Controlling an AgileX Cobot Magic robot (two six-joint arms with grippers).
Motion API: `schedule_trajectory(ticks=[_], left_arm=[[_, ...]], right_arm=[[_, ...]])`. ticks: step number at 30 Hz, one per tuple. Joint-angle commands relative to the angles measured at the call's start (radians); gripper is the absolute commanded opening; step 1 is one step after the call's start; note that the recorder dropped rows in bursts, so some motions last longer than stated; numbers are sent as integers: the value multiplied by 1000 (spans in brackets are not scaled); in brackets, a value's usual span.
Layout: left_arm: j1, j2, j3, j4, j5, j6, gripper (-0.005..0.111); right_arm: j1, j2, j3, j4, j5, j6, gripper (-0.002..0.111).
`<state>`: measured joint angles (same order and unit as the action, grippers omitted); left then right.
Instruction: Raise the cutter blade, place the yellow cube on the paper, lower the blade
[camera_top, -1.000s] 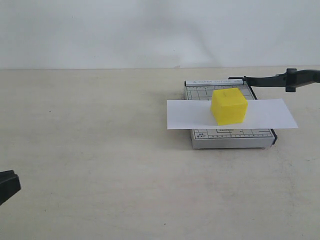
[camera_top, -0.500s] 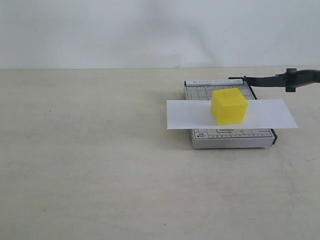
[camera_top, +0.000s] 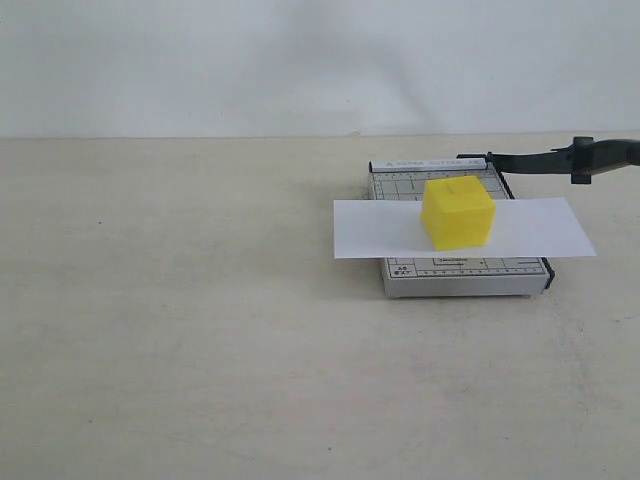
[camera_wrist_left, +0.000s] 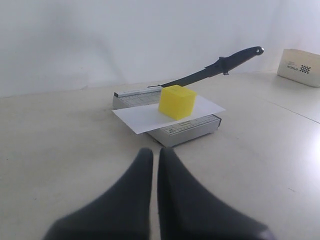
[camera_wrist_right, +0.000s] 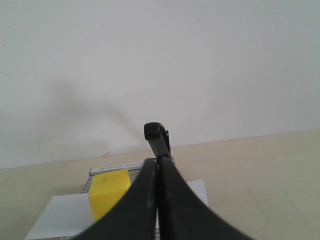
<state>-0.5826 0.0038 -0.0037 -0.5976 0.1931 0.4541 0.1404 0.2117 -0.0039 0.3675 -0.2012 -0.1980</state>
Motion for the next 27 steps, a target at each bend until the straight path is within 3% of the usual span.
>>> schedule_trajectory(ticks=[1, 6, 12, 27], left_arm=[[3, -4, 4, -16, -32, 4, 4], [3, -4, 4, 4, -30, -38, 4], [3, -4, 4, 213, -25, -275, 4], [3, -4, 4, 330, -27, -388, 4]], right_arm=[[-2, -5, 4, -6, -3, -3, 0], [-2, -5, 4, -6, -3, -3, 0], [-2, -5, 4, -6, -3, -3, 0], [-2, -5, 4, -6, -1, -3, 0]])
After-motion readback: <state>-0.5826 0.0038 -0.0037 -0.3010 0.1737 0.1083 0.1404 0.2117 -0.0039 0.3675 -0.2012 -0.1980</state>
